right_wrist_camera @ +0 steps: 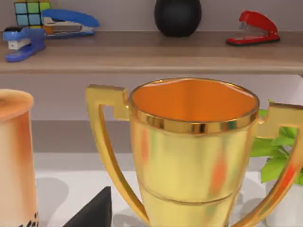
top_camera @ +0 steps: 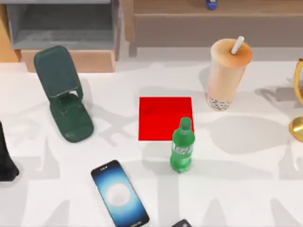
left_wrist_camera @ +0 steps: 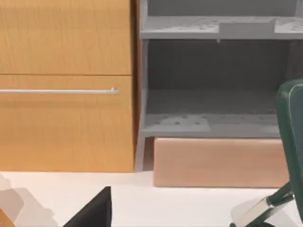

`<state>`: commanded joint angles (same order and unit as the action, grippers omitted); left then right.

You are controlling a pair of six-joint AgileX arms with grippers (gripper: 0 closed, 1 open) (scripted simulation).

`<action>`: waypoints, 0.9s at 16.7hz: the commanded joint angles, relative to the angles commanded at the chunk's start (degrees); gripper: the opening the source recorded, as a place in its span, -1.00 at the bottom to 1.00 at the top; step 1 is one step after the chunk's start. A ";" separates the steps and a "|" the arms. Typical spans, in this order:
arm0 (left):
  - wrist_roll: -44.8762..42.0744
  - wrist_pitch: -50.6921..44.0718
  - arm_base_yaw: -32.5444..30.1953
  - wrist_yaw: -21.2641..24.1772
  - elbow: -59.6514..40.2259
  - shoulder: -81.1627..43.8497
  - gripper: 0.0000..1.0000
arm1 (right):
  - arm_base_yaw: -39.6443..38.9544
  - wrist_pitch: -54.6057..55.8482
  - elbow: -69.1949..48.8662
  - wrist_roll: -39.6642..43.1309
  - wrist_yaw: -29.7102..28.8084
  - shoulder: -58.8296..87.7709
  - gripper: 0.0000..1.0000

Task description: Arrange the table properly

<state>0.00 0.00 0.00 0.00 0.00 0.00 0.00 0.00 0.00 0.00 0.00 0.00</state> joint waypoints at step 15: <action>-0.49 -30.82 6.11 0.16 -45.64 -52.26 1.00 | 0.00 0.00 0.00 0.00 0.00 0.00 1.00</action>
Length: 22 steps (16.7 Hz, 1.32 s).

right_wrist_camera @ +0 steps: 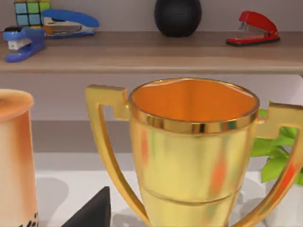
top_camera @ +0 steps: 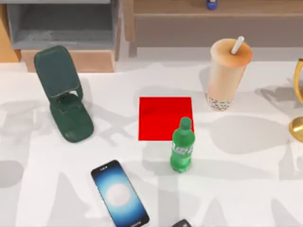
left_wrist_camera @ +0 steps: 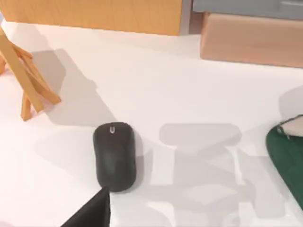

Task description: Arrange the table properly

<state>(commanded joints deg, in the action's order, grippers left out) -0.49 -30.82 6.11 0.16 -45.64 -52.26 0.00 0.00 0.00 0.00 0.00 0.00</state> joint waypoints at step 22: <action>-0.72 -41.82 8.10 0.12 -62.13 -72.86 1.00 | 0.00 0.00 0.00 0.00 0.00 0.00 1.00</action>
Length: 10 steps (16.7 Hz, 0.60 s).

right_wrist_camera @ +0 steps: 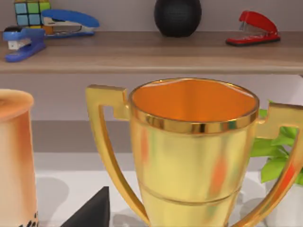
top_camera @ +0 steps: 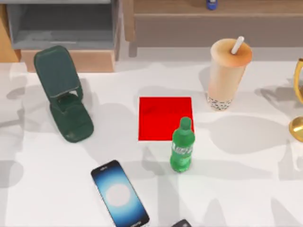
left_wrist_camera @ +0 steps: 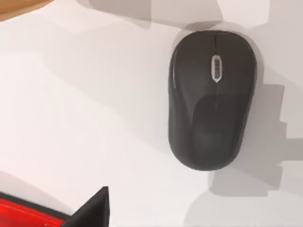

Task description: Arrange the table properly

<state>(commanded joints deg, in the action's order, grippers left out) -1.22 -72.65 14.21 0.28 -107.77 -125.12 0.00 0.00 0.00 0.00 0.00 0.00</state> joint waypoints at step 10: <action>0.43 14.74 -0.18 0.08 9.73 -5.17 1.00 | 0.00 0.00 0.00 0.00 0.00 0.00 1.00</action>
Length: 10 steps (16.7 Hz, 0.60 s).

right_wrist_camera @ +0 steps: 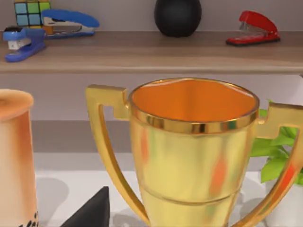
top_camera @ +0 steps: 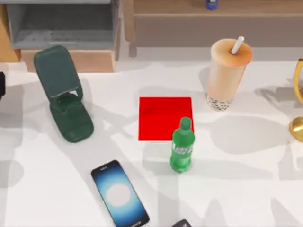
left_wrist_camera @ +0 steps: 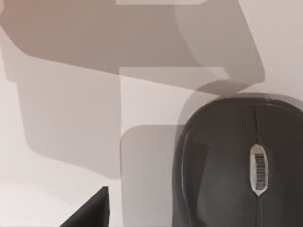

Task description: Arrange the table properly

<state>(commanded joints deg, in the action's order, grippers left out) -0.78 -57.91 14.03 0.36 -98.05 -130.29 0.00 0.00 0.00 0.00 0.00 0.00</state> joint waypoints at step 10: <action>-0.57 3.04 0.58 -0.01 3.37 0.40 0.55 | 0.00 0.00 0.00 0.00 0.00 0.00 1.00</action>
<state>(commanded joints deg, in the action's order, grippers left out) -1.35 -54.86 14.61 0.35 -94.68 -129.88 0.00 0.00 0.00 0.00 0.00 0.00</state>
